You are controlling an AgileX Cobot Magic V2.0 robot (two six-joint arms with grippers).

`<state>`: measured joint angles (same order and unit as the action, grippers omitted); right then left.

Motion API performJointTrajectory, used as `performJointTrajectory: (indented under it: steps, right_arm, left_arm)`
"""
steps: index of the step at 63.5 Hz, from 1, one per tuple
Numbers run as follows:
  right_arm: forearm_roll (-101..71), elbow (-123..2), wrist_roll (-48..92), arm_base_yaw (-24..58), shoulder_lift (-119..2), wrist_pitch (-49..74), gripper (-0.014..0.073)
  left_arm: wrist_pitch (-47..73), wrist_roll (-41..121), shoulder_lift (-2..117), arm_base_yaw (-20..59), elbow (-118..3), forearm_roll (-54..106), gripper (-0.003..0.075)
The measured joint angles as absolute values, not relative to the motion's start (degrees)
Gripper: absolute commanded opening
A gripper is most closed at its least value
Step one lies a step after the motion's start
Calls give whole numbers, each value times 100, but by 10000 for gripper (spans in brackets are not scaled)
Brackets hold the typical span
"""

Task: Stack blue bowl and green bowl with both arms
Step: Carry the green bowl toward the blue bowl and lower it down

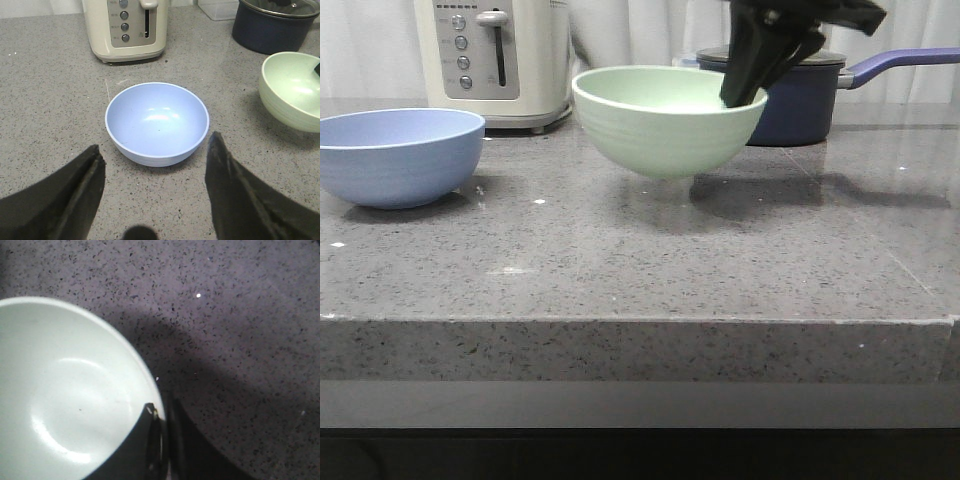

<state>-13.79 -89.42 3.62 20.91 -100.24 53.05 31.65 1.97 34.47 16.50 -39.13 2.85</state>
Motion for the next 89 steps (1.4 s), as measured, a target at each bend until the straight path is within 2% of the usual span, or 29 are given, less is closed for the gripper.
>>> performJointTrajectory:
  steps: [64,74,89]
  right_arm:
    - [-1144,-8970,307,2091,-10407,5295,-15]
    - [-1144,-8970,307,2091,-10407,5285,70]
    - [-1144,-8970,307,2091,-10407,5170,276]
  left_arm:
    - [3134,197,3447,1650,-3913,285,440]
    - [3134,197,3447,1650,-3913,271,440]
    - [3134,197,3447,1650,-3913,222,440]
